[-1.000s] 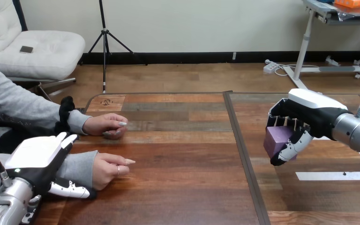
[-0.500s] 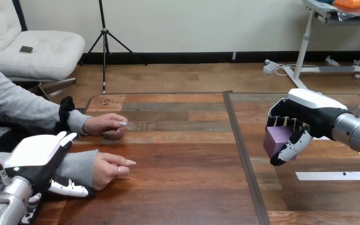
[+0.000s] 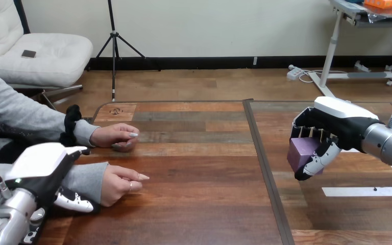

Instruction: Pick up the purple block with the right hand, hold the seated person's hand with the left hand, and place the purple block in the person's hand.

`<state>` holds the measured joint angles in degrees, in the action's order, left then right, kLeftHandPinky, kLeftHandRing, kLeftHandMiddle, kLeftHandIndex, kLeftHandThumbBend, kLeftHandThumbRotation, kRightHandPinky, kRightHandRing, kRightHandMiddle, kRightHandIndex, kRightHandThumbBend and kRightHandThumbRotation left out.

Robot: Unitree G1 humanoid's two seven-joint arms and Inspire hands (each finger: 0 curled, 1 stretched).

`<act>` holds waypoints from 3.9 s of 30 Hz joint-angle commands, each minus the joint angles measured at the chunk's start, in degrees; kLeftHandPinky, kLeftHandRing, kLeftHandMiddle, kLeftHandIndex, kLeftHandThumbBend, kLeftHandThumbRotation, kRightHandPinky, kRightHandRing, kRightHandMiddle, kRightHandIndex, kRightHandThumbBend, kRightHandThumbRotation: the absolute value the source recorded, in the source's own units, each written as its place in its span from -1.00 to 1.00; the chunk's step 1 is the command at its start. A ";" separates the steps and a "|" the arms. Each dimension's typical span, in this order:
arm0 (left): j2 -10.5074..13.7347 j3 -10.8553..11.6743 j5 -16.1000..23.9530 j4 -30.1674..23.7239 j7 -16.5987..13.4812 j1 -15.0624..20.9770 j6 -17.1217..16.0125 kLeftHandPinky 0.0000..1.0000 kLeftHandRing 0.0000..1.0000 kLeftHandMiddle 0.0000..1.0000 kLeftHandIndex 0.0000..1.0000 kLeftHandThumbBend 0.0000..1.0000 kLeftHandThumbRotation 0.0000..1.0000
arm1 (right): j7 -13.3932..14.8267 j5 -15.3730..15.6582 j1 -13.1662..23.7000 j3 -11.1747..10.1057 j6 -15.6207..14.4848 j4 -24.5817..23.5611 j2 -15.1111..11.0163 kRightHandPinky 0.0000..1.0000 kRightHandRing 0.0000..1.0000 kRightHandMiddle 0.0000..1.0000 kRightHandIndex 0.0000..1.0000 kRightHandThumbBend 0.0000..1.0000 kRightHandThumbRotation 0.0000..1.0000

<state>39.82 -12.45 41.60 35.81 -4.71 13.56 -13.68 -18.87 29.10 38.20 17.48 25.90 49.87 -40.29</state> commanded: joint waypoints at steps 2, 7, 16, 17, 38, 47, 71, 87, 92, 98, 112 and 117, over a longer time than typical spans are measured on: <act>1.20 -1.30 0.85 1.24 -0.61 1.76 0.26 0.18 0.41 0.50 0.53 0.83 -0.85 | 1.02 -1.35 1.96 -1.49 0.04 -1.15 0.54 -0.25 -0.16 -0.07 -0.11 0.59 -1.00; 0.90 -1.46 0.69 1.38 -1.12 1.96 -0.03 0.03 0.27 0.37 0.41 0.82 -0.96 | 0.65 -1.53 2.05 -1.48 0.52 -1.03 0.44 -0.26 -0.17 -0.08 -0.11 0.58 -1.00; 0.57 -2.34 1.37 3.38 -4.75 2.62 -1.93 -0.10 0.12 0.22 0.20 0.84 -1.00 | 1.02 -1.25 2.05 -1.35 0.92 -0.91 0.26 -0.28 -0.19 -0.10 -0.12 0.58 -1.00; 0.51 -2.48 1.42 3.95 -5.02 2.84 -2.14 -0.11 0.10 0.21 0.19 0.85 -1.00 | 1.10 -1.22 2.05 -1.35 0.92 -0.89 0.25 -0.28 -0.19 -0.10 -0.12 0.58 -1.00; 0.00 -2.66 -0.96 7.28 -2.99 4.54 -3.31 -0.32 -0.16 -0.03 -0.02 0.76 -1.00 | 1.68 -1.13 1.94 -1.49 0.92 -0.67 0.18 -0.30 -0.20 -0.10 -0.12 0.59 -1.00; 0.05 -2.57 -1.70 8.16 -3.01 4.89 -4.90 -0.39 -0.24 -0.10 -0.08 0.74 -1.00 | 1.90 -0.83 1.89 -1.39 0.66 -1.11 0.11 -0.27 -0.18 -0.09 -0.12 0.59 -1.00; -0.69 -2.57 -2.96 9.09 -2.96 5.39 -5.06 -0.48 -0.34 -0.18 -0.19 0.71 -1.00 | 1.52 -1.17 2.13 -1.52 0.51 -0.65 0.21 -0.30 -0.21 -0.11 -0.13 0.60 -1.00; -1.04 -3.04 -2.73 9.23 -6.08 5.21 -5.64 -0.52 -0.39 -0.24 -0.23 0.66 -1.00 | 1.13 -1.52 2.08 -1.64 -0.04 -0.93 0.36 -0.29 -0.19 -0.10 -0.12 0.59 -1.00; -1.10 -3.27 -2.57 9.37 -6.45 5.28 -5.61 -0.52 -0.38 -0.25 -0.24 0.66 -1.00 | 1.18 -1.55 2.10 -1.65 0.00 -0.87 0.43 -0.30 -0.20 -0.11 -0.12 0.60 -1.00; -1.01 -3.25 -2.74 8.27 -5.65 4.98 -5.13 -0.52 -0.38 -0.25 -0.24 0.65 -1.00 | 0.97 -1.51 2.10 -1.61 -0.39 -1.04 0.45 -0.30 -0.21 -0.11 -0.12 0.59 -1.00; -1.13 -3.48 -2.49 7.97 -5.67 4.93 -5.06 -0.53 -0.39 -0.27 -0.28 0.72 -1.00 | 0.96 -1.43 2.02 -1.52 -0.24 -1.15 0.42 -0.28 -0.19 -0.10 -0.12 0.58 -1.00; -1.07 -3.60 -2.28 8.00 -6.30 4.88 -5.58 -0.53 -0.40 -0.28 -0.29 0.75 -1.00 | 1.05 -1.42 2.05 -1.48 0.05 -0.95 0.42 -0.29 -0.19 -0.10 -0.12 0.58 -1.00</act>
<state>39.33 -14.87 38.86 44.63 -10.28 17.91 -19.04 -18.68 29.05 38.20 17.48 25.65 49.87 -40.29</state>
